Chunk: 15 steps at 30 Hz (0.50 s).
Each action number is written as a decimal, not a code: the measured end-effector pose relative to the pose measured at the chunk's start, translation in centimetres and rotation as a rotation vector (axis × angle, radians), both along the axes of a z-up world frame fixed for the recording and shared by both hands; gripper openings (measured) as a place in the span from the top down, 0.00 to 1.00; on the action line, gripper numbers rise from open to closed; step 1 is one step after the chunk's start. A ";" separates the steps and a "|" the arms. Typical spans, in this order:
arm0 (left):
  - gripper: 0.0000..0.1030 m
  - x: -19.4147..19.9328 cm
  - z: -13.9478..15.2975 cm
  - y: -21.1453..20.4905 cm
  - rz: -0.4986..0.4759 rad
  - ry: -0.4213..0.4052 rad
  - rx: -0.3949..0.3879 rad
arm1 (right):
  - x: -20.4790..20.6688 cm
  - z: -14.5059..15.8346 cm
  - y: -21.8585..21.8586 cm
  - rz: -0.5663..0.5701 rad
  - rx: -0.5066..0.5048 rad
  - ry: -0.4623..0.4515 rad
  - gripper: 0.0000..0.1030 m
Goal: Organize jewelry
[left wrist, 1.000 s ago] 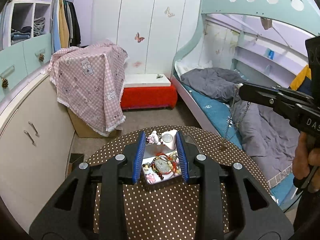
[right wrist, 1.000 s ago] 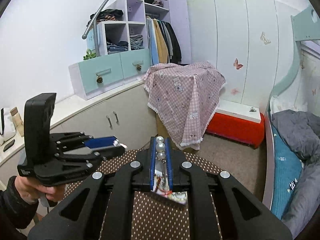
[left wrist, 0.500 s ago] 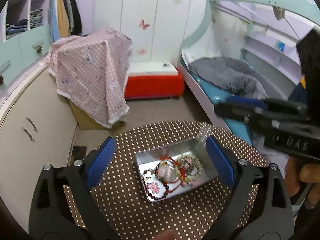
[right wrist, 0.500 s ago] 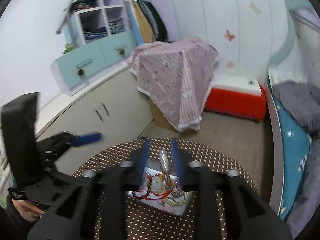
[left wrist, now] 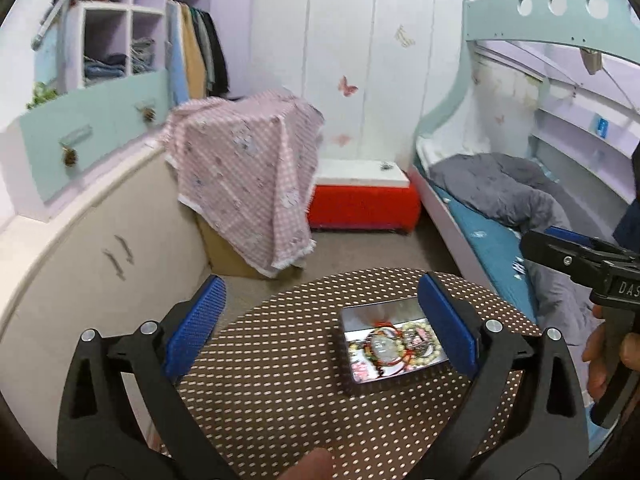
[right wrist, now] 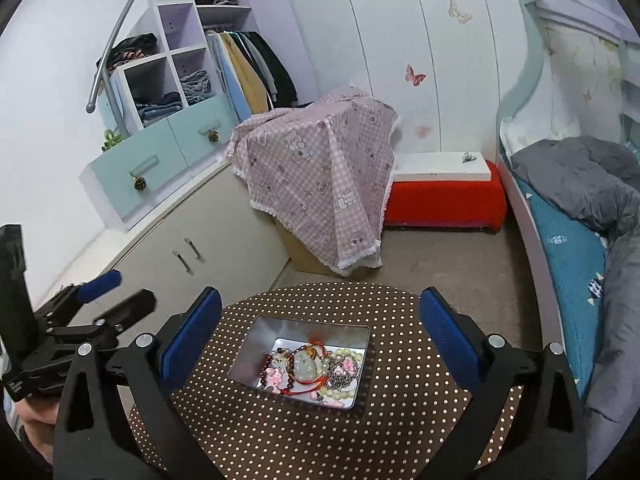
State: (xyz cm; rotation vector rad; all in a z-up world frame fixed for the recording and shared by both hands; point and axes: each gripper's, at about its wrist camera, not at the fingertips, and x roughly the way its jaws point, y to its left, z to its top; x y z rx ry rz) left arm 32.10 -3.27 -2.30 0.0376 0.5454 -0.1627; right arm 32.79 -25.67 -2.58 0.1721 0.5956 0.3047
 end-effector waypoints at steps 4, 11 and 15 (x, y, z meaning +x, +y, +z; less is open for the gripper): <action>0.07 -3.4 1.9 0.6 0.038 -0.069 0.010 | -2.8 1.5 0.9 -0.010 -0.014 -0.045 0.07; 0.06 -9.6 4.0 1.0 0.093 -0.187 0.017 | -8.5 3.4 2.2 -0.047 -0.061 -0.118 0.07; 0.06 -12.7 4.4 0.9 0.109 -0.219 0.010 | -11.2 3.9 2.7 -0.073 -0.078 -0.153 0.07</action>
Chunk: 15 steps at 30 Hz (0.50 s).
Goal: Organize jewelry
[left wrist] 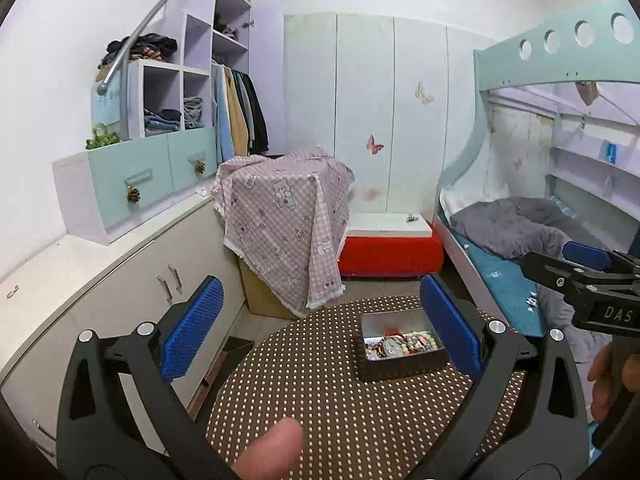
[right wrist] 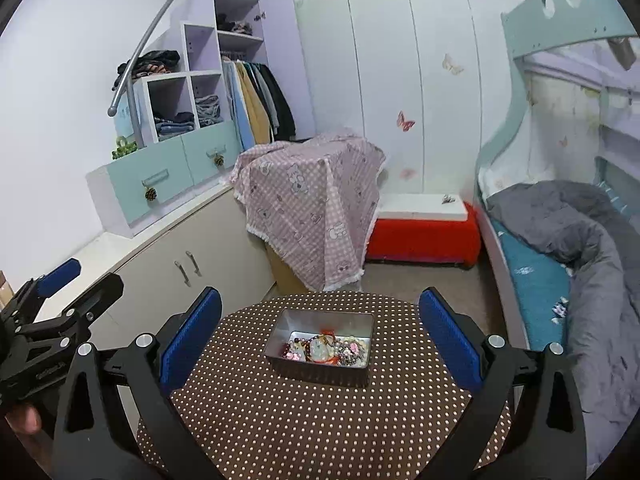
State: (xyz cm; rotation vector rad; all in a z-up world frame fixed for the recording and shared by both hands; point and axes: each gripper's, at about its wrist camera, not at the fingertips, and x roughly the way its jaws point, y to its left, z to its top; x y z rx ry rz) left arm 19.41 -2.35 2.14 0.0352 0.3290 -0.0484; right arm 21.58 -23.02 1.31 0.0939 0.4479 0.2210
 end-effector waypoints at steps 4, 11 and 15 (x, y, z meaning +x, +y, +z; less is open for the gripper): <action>0.06 -2.7 0.4 0.0 0.024 -0.038 0.007 | -2.8 0.4 0.6 -0.039 -0.022 -0.040 0.07; 0.06 -6.3 0.5 0.0 0.079 -0.091 0.022 | -7.7 0.0 1.6 -0.097 -0.083 -0.119 0.08; 0.06 -8.4 0.0 0.3 0.077 -0.123 0.007 | -10.2 -1.0 2.0 -0.126 -0.100 -0.153 0.08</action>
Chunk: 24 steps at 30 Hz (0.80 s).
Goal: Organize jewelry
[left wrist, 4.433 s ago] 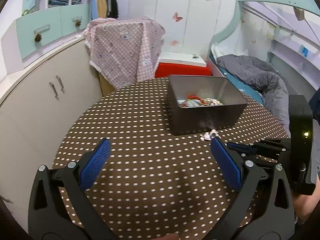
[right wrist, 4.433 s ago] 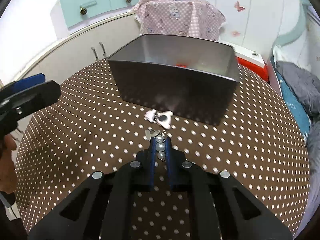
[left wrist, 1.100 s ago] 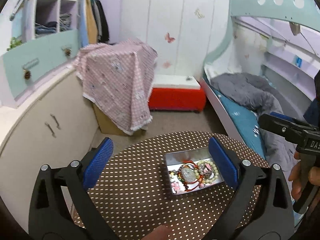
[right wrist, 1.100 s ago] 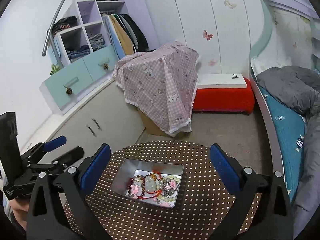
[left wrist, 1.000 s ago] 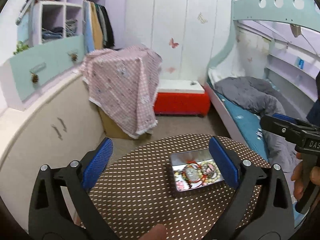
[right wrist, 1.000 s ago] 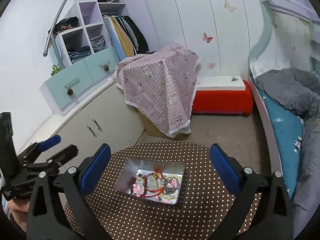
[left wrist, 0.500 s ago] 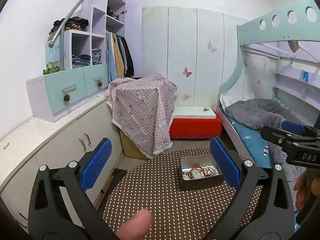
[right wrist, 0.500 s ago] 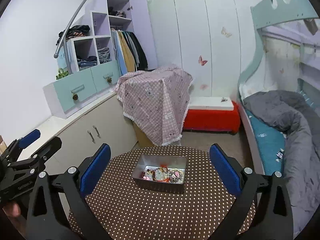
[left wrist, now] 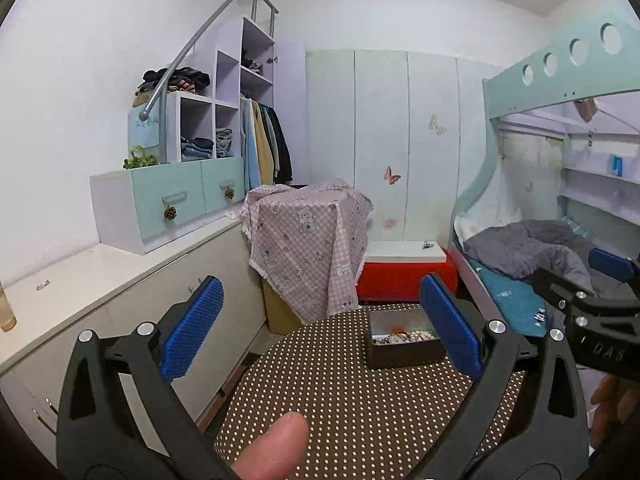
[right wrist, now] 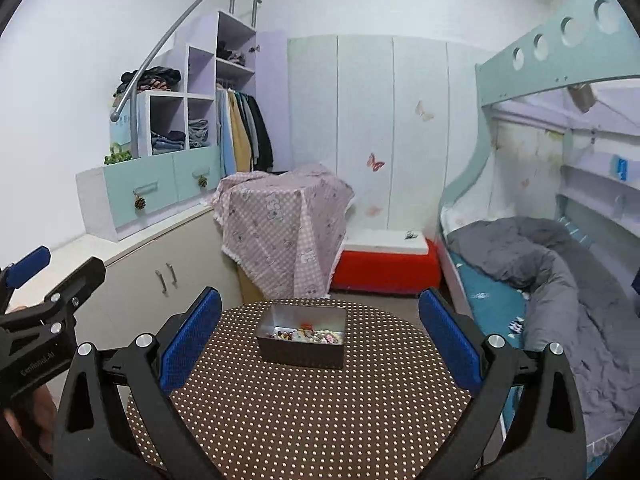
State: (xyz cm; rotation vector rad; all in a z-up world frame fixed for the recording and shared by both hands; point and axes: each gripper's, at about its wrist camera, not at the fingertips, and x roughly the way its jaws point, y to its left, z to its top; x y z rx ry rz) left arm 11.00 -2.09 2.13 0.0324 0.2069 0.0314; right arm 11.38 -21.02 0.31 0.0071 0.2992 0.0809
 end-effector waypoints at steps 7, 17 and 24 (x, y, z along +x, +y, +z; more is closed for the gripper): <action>0.06 -2.9 -0.5 -0.1 -0.007 -0.040 0.008 | -3.1 -0.5 0.5 -0.023 -0.006 -0.034 0.08; 0.06 -5.5 -0.5 0.4 0.012 -0.070 -0.011 | -6.2 -0.3 0.7 -0.030 0.008 -0.083 0.08; 0.06 -6.4 -0.3 1.1 0.017 -0.066 -0.035 | -7.0 0.1 1.0 -0.021 0.007 -0.096 0.08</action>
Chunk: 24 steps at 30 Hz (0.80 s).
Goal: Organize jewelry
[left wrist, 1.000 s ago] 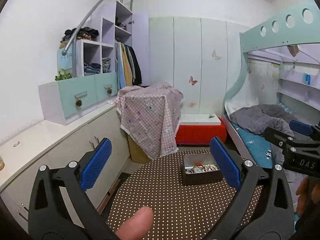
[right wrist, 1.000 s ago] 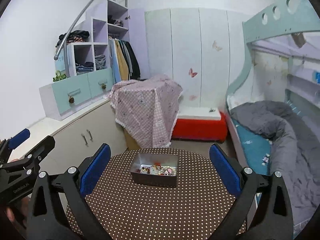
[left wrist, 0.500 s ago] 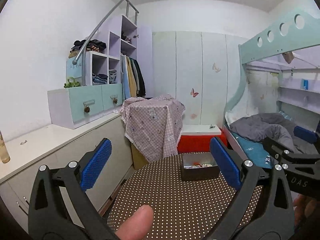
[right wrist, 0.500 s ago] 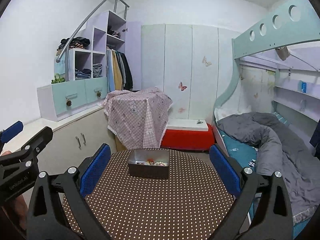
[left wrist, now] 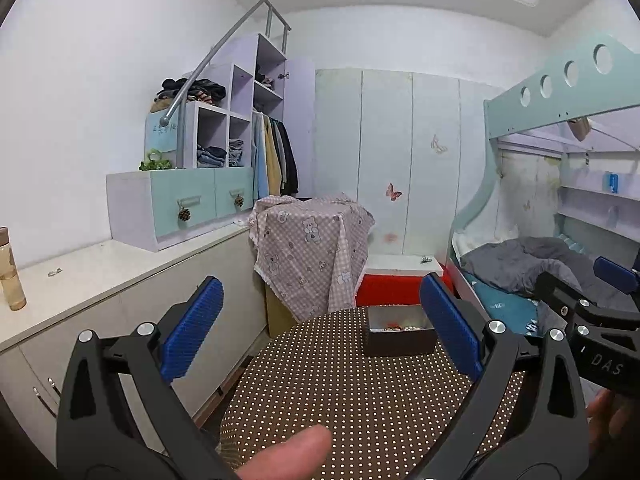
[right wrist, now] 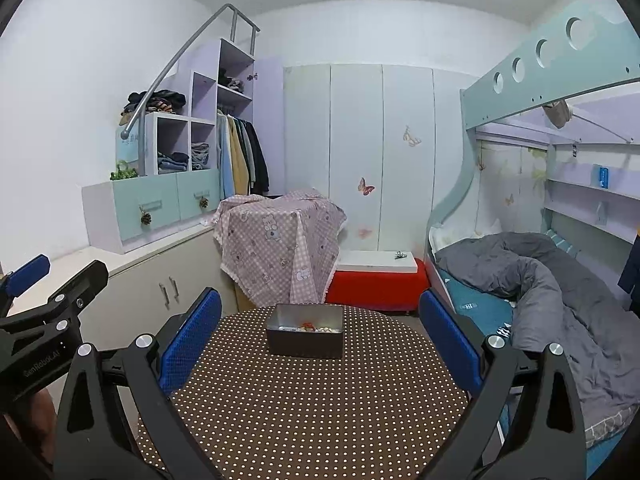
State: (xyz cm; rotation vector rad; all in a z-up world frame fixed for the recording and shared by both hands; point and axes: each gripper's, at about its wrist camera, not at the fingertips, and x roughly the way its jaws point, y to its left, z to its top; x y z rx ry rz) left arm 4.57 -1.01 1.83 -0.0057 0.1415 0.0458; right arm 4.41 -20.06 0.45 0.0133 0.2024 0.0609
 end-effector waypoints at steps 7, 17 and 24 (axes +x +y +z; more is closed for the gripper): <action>0.06 0.1 0.0 0.1 -0.003 0.007 0.003 | -0.1 0.0 0.2 0.012 0.005 0.004 0.08; 0.06 0.1 -0.2 -0.3 -0.018 0.010 0.003 | 0.2 -0.3 0.0 0.015 0.002 0.021 0.08; 0.06 0.1 -0.3 -0.6 -0.003 0.018 0.019 | 0.3 -0.4 0.5 0.020 0.001 0.021 0.08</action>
